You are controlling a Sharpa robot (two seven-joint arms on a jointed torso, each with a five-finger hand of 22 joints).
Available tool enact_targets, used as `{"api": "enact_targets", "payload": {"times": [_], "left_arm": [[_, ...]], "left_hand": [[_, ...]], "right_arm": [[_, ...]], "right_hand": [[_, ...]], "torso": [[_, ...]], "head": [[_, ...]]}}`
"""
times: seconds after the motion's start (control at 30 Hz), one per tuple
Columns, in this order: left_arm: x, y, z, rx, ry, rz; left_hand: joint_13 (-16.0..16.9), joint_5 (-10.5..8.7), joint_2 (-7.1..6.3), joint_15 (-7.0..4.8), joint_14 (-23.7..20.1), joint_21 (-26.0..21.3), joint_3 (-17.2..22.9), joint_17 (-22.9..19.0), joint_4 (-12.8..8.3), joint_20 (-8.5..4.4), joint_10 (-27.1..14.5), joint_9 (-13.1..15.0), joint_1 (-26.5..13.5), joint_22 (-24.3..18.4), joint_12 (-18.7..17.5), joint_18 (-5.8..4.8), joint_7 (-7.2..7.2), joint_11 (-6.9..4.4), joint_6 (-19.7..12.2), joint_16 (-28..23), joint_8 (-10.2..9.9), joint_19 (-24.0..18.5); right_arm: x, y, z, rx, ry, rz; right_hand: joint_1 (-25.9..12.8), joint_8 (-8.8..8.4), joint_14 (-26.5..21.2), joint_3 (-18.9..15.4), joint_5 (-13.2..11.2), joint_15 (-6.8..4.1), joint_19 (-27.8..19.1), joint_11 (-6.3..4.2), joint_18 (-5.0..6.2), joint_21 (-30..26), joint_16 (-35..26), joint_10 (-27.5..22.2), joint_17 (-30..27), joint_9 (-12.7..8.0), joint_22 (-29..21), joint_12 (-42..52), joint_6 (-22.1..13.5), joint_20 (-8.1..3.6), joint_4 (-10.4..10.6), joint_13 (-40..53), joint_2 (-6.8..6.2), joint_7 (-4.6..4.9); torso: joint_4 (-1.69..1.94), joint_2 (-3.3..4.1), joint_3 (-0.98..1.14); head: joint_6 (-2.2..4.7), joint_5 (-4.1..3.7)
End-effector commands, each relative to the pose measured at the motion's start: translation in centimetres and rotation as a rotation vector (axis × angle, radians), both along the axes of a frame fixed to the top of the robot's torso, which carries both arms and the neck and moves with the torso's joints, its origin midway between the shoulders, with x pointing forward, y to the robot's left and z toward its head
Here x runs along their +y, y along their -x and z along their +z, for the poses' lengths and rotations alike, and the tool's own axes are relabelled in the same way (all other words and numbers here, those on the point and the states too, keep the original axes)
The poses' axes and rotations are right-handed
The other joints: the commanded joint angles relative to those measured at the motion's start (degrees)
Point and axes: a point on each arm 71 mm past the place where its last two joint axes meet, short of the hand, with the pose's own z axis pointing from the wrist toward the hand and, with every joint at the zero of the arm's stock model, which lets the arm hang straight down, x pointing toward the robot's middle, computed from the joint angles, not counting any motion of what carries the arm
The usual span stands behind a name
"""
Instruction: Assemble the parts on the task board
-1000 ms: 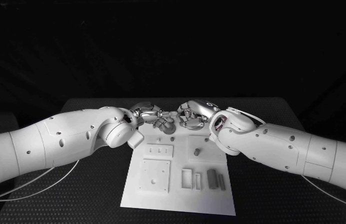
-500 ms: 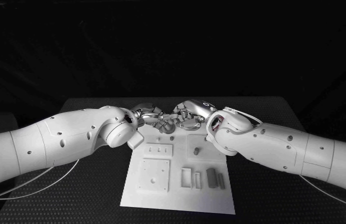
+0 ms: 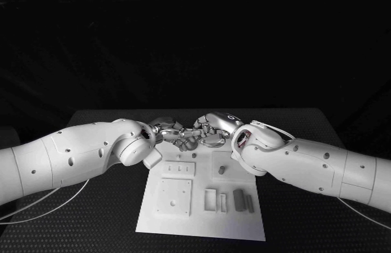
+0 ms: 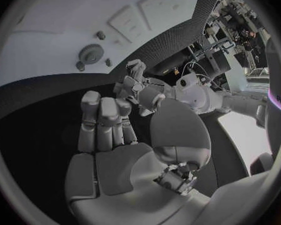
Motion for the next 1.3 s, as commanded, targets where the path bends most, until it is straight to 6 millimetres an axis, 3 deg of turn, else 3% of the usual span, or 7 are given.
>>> {"api": "enact_targets", "payload": {"times": [0.03, 0.4, 0.7, 0.87, 1.13, 1.3], "left_arm": [[-0.31, 0.11, 0.02, 0.004, -0.003, -0.021], [-0.13, 0.03, 0.01, 0.003, -0.004, -0.015], [-0.35, 0.07, 0.0, 0.006, -0.004, -0.022], [-0.34, 0.09, -0.03, 0.01, -0.005, -0.027], [-0.39, 0.12, -0.05, 0.013, -0.005, -0.032], [-0.31, 0.04, -0.04, 0.01, -0.005, -0.026]], "left_hand": [[0.1, -0.13, 0.15, 0.0, -0.39, 0.22, -0.59, -0.1, -0.05, 0.03, 0.18, -0.09, 0.82, 1.09, -0.26, 1.15, -0.05, -0.18, 0.46, 0.18, -0.3, -0.39], [0.22, -0.12, 1.46, 0.02, -0.41, 0.23, -1.71, -0.21, 0.03, 0.03, 0.16, -0.2, 1.8, 1.05, -0.4, 1.11, -0.07, -0.19, 0.58, 0.12, -0.49, -0.45], [0.44, 0.03, 3.7, -0.03, -0.4, 0.22, -2.89, -0.37, -0.17, 0.0, 0.37, -0.33, 4.48, 1.02, -0.49, 1.08, -0.25, -0.36, 1.01, 0.08, -0.66, -0.6], [0.63, 1.03, 5.31, -0.01, -0.44, 0.15, -3.72, -0.56, -0.24, 0.0, 0.59, -0.49, 7.7, 0.98, -0.57, 0.96, -0.47, -0.5, 1.44, 0.02, -0.83, -0.73], [0.95, 2.94, 6.44, -0.1, -0.46, 0.01, -5.09, -0.73, -0.44, -0.06, 1.33, -0.59, 12.4, 0.91, -0.49, 0.72, -1.11, -0.92, 2.5, 0.04, -0.79, -0.8], [1.1, 4.44, 8.27, -0.18, -0.53, -0.19, -5.81, -0.81, -0.6, -0.12, 1.7, -0.65, 14.96, 0.87, -0.52, 0.52, -1.48, -1.17, 3.01, 0.06, -0.83, -0.98]], "right_arm": [[0.23, 0.16, -0.02, -0.002, 0.01, 0.013], [0.57, 0.48, -0.03, 0.003, 0.008, 0.025], [0.87, 0.56, -0.03, 0.005, 0.008, 0.032], [0.87, 0.5, -0.08, 0.008, 0.011, 0.031], [0.86, 0.46, -0.13, 0.011, 0.013, 0.032], [0.96, 0.49, -0.19, 0.018, 0.015, 0.038]], "right_hand": [[-0.42, 0.38, -0.01, 0.27, -0.27, -0.57, 0.14, -0.92, 2.06, 0.19, 0.03, -0.94, 0.01, 0.1, 0.2, -0.11, 11.12, -0.2, -0.02, -0.1, -0.31, -0.46], [-0.45, 0.37, 0.01, 0.31, -0.27, -0.57, 0.16, -0.93, 2.06, 0.18, 0.02, -0.91, -0.01, 0.15, 0.18, -0.12, 11.12, -0.22, -0.02, -0.11, -0.33, -0.46], [-0.47, 0.36, 0.03, 0.36, -0.27, -0.59, 0.18, -0.93, 2.06, 0.17, 0.0, -0.89, -0.02, 0.21, 0.15, -0.14, 11.11, -0.24, -0.02, -0.12, -0.35, -0.47], [-0.49, 0.35, 0.04, 0.39, -0.27, -0.59, 0.19, -0.93, 2.06, 0.16, -0.01, -0.88, -0.02, 0.24, 0.14, -0.15, 11.11, -0.24, -0.02, -0.12, -0.36, -0.47], [-0.51, 0.34, 0.04, 0.42, -0.27, -0.6, 0.2, -0.94, 2.06, 0.15, -0.03, -0.87, -0.03, 0.28, 0.13, -0.17, 11.11, -0.25, -0.01, -0.12, -0.37, -0.47], [-0.53, 0.33, 0.05, 0.44, -0.27, -0.6, 0.2, -0.94, 2.06, 0.14, -0.04, -0.86, -0.04, 0.31, 0.12, -0.18, 11.11, -0.26, -0.02, -0.13, -0.39, -0.48]], "torso": [[0.01, -0.03, -0.08], [0.01, -0.01, -0.04], [0.05, -0.03, -0.04], [0.03, 0.0, -0.05], [-0.01, -0.03, -0.04], [-0.02, 0.0, -0.02]], "head": [[-0.02, -0.04], [-0.12, -0.05], [-0.24, -0.07], [-0.33, -0.09], [-0.44, -0.15], [-0.43, -0.13]]}}
